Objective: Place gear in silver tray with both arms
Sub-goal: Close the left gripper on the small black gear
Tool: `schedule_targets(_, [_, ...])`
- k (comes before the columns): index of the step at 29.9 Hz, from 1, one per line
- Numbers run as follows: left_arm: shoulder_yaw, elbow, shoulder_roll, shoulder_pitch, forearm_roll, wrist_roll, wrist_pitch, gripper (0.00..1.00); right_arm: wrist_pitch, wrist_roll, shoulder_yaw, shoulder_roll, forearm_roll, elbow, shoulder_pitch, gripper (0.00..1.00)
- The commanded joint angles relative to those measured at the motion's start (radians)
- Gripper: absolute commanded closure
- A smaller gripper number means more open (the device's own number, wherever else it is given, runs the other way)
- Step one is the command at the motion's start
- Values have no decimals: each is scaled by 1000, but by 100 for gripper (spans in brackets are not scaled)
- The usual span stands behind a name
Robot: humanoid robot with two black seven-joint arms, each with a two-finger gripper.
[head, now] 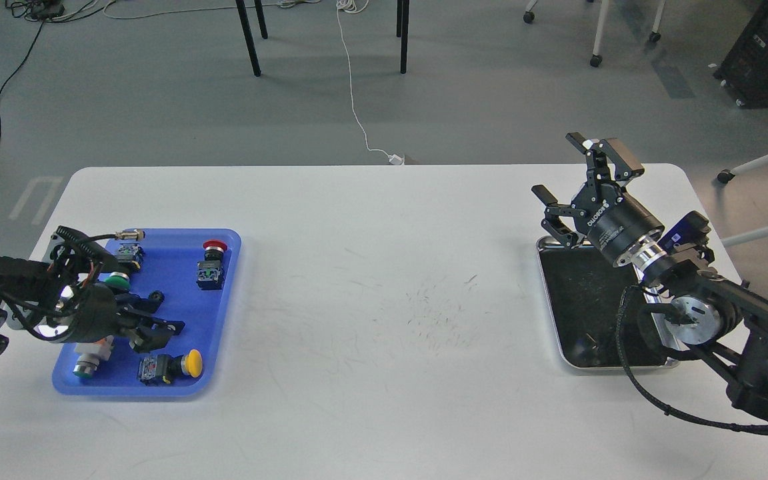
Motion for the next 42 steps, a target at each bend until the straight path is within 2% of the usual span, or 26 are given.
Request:
schedule_targets(1, [1,11,-3,4,0,0,6,46,1,0,1,0,0,0,0,1])
schedule_targets(10, [29,42,-1,8,0,0,37,46,1,0,2,-3,0,0,0,1])
schedule_targets(15, [29,42,-3,9,0,0,42,50,0,0,4,-3,0,0,0,1])
schedule_targets(16, [29,42,-3,9,0,0,40,52,0,0,4,-3,0,0,0,1])
schedule_targets(19, [30,42,-3,11,0,0,40,74,1,0,4,-3,0,0,0,1])
schedule_targets(22, [32,43,-1,11,0,0,40,83,0,0,4,-3,0,0,0,1])
schedule_targets(25, [35,43,-3,11,0,0,40,89,0,0,4,-3,0,0,2,1])
schedule_targets(32, [32,30,0,-6,0,0,40,90,0,0,5,-3,0,0,3,1])
schedule_targets(34, [27,17,-1,-44,0,0,39,90,0,0,7,-3,0,-2,6,1])
schedule_targets(38, [35,-42,-12,-196,-57,0,17,89,0,0,2,-3,0,0,33,1])
schedule_targets(42, [37,-130,-84,-299,-63,0,-24,89,0,0,-4,-13,0,-5,89,1])
